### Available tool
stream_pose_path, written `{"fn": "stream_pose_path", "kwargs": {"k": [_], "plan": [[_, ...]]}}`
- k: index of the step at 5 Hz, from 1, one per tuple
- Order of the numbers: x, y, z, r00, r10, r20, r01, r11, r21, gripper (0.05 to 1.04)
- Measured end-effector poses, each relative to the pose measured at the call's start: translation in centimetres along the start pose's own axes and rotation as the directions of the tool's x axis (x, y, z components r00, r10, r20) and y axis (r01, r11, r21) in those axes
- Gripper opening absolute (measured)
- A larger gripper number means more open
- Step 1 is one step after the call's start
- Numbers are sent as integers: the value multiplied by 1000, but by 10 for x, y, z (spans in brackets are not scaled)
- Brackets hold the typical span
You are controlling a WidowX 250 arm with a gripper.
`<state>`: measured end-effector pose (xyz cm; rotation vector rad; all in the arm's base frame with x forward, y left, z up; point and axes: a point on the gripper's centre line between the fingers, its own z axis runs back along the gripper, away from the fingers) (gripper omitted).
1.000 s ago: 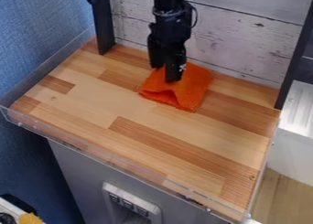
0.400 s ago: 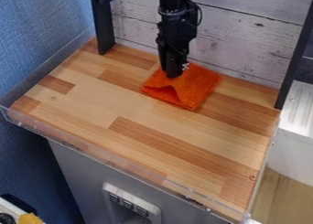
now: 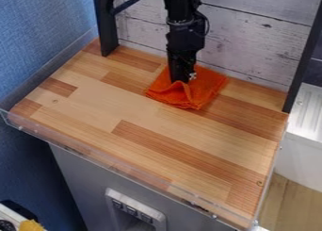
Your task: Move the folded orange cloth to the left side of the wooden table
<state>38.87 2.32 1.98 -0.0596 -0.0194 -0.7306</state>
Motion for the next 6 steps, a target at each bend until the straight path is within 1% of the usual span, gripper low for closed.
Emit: {"fn": "stream_pose_path", "kwargs": {"k": [1,2,3,4,5,6], "plan": [[0,2,-2,1000,-5,-4,5,1000,-3,60],[-12,11,-4,998,59,-15,-59,998,-4,59],[-30,16,-7,987,156,-29,-156,988,4,59],[-54,20,-7,963,265,-49,-265,964,11,59],[-80,29,-6,921,387,-53,-385,922,35,59],[-101,32,-5,878,476,-48,-473,879,61,59]]}}
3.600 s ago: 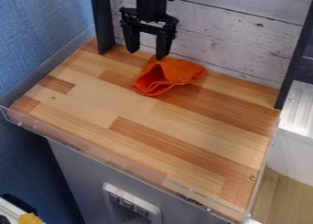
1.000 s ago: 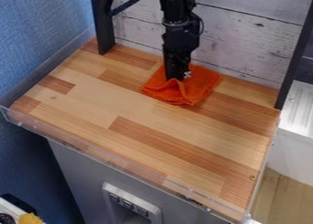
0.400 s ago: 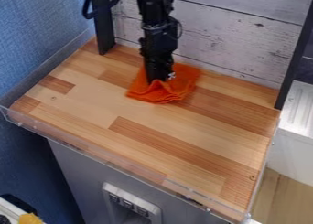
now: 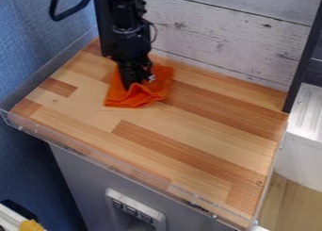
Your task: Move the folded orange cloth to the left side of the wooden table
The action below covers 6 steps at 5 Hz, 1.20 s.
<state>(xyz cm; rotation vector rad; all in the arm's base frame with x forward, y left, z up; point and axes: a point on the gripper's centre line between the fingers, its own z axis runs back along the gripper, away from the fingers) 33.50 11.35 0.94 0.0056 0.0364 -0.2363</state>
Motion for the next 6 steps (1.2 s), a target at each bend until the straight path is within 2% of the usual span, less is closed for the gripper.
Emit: {"fn": "stream_pose_path", "kwargs": {"k": [2,3,6], "plan": [[-34,20,0,989,146,14,-146,989,21,59],[-43,24,-1,981,191,35,-192,981,24,59],[-43,36,-1,965,254,73,-255,967,13,59]]}}
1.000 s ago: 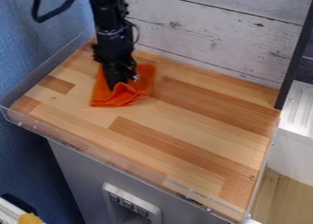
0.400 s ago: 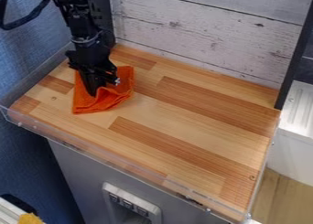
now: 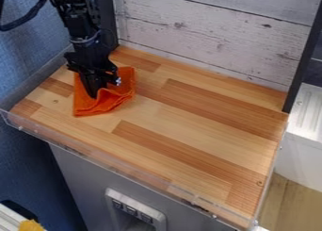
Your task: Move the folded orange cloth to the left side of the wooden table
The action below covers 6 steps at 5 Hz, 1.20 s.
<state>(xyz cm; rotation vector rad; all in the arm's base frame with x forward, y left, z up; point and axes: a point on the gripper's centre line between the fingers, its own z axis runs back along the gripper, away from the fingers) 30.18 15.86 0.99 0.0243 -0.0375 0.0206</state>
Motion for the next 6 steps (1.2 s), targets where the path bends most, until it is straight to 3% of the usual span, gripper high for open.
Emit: {"fn": "stream_pose_path", "kwargs": {"k": [1,2,3,4,5,6], "plan": [[1,4,0,1000,10,-15,-10,1000,-12,84],[-3,8,3,999,12,-50,-13,1000,-27,239],[-13,5,8,993,33,-109,-39,998,-53,488],[-8,-8,30,993,31,-112,-37,998,-46,786],[0,-29,51,995,27,-93,-30,999,-34,996],[3,-50,75,998,20,-55,-21,1000,-14,1001]]}}
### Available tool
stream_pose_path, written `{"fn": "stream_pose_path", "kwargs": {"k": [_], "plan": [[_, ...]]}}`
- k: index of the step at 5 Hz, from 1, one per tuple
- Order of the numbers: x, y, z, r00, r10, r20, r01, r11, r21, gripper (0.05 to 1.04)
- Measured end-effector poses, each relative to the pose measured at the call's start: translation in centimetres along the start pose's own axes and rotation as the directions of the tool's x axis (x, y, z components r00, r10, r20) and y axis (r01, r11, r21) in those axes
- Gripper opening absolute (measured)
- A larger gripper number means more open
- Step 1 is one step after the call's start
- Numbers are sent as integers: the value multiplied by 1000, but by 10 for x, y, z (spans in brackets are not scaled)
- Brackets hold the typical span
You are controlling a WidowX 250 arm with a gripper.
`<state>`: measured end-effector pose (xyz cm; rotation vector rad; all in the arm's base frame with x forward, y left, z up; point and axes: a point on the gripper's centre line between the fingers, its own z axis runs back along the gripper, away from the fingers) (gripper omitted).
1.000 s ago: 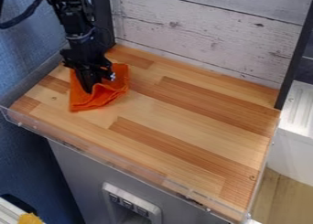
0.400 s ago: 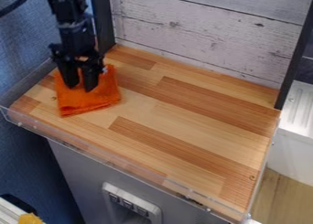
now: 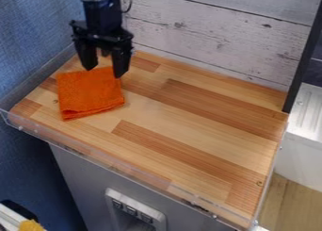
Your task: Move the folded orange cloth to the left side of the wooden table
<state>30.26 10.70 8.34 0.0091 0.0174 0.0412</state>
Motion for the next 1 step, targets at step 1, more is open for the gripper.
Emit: {"fn": "stream_pose_path", "kwargs": {"k": [1], "plan": [[-2,-23,19,1000,-9,30,8,1000,12,1001]]}}
